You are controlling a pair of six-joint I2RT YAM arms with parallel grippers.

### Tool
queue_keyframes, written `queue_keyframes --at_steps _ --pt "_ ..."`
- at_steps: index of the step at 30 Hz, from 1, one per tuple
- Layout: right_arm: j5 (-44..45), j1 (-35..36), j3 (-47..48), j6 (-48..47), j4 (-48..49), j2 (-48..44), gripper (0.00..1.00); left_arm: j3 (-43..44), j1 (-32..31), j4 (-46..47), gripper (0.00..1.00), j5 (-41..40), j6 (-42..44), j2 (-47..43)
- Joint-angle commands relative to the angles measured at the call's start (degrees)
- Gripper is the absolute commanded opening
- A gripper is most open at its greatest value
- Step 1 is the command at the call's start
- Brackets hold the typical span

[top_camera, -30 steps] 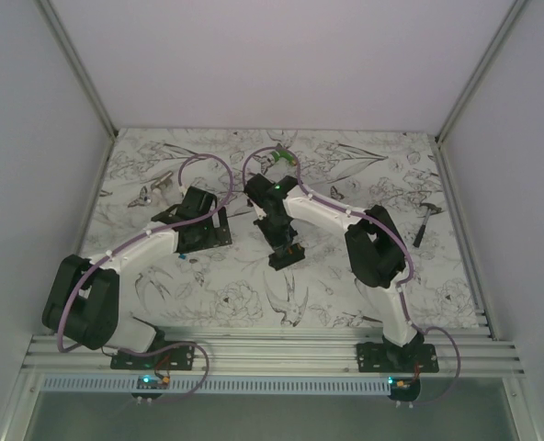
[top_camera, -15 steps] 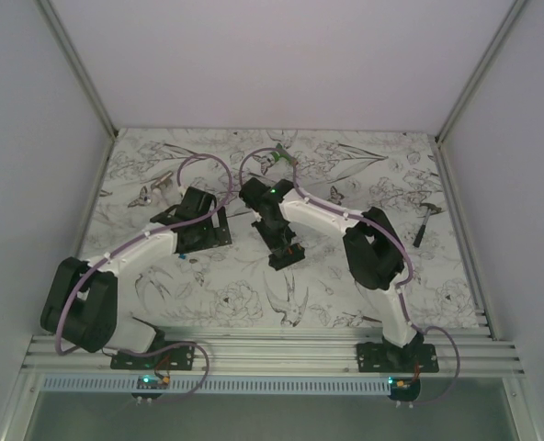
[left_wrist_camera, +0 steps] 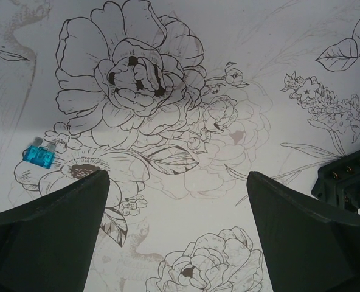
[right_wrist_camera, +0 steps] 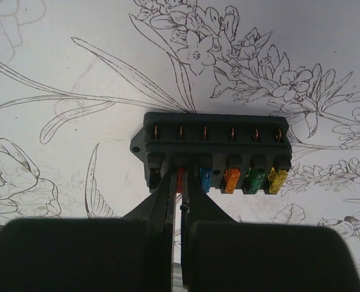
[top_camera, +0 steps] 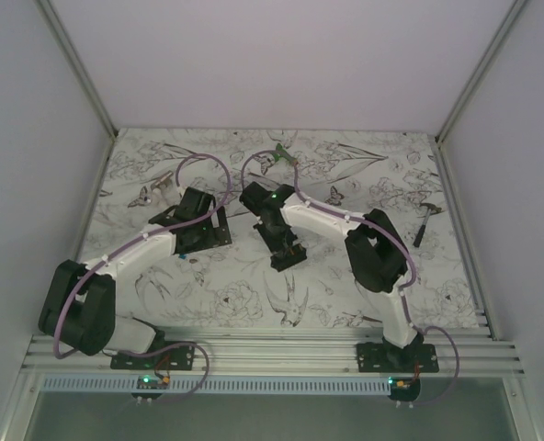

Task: Snap on the fuse box
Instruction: Install the fuse at the fuse box base.

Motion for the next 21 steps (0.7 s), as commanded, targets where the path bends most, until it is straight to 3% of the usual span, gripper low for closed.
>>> queue_keyframes --at_steps 1,7,16,21 --pt "2.95 -0.03 -9.83 0.75 -1.36 9.94 0.0 -0.92 0.4 -0.43 1.0 0.85 -0.59 -0.81" --pt "2.56 0.11 -12.02 0.86 0.82 9.64 0.0 -1.01 0.43 -0.35 1.0 1.62 -1.03 -1.2" --pt "2.48 1.03 -7.84 0.91 3.07 3.75 0.0 -1.03 0.43 -0.44 1.0 4.53 -2.09 -2.6" --pt "1.63 1.47 -5.5 0.58 4.78 0.13 0.15 -1.27 0.43 -0.44 1.0 7.46 -3.17 -3.71"
